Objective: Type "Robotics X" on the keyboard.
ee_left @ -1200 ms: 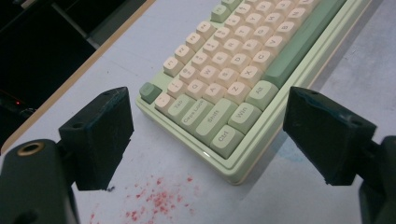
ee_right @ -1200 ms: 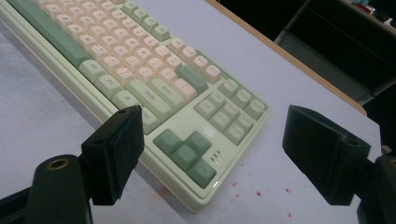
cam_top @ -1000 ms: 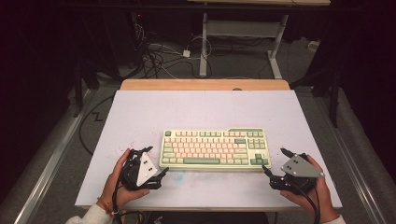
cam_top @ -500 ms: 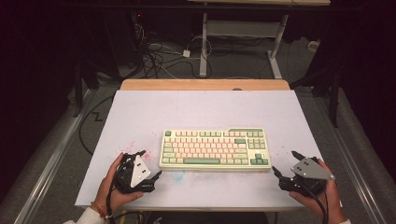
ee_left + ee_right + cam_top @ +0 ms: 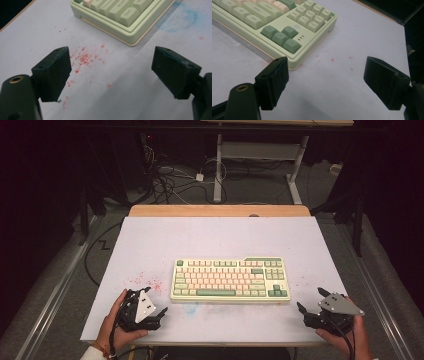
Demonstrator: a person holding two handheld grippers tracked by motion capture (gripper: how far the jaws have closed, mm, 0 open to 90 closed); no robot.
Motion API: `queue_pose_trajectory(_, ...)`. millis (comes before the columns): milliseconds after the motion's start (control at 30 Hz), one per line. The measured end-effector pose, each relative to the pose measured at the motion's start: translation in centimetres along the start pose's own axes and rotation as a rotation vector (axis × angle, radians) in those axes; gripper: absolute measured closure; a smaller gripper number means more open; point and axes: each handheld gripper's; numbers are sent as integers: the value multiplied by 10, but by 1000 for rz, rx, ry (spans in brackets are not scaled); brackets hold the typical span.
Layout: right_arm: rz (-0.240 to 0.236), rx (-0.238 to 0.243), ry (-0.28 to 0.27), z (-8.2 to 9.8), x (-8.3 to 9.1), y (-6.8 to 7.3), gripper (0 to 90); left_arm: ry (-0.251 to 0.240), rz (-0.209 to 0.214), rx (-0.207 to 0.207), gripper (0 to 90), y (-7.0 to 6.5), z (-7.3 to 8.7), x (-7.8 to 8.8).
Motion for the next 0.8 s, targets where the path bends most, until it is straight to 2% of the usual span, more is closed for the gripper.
queue_pose_trajectory(200, 0, 26, -18, -3, 3, 6, 204, -16, 3, 26, 150, 2, 3, 2)
queue_pose_trajectory(367, 11, 35, -38, -5, 7, 8, 202, -28, 8, 27, 150, 2, 2, 3)
queue_pose_trajectory(800, 19, 40, -36, -4, 9, 8, 201, -22, 11, 26, 150, 2, 1, 1)
Point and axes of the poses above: each handheld gripper's, and its own axes: x roughly backward along the jaws, z roughly out of its underside, y roughly to its left, and after that the axes turned 9 degrees about z, right-handed
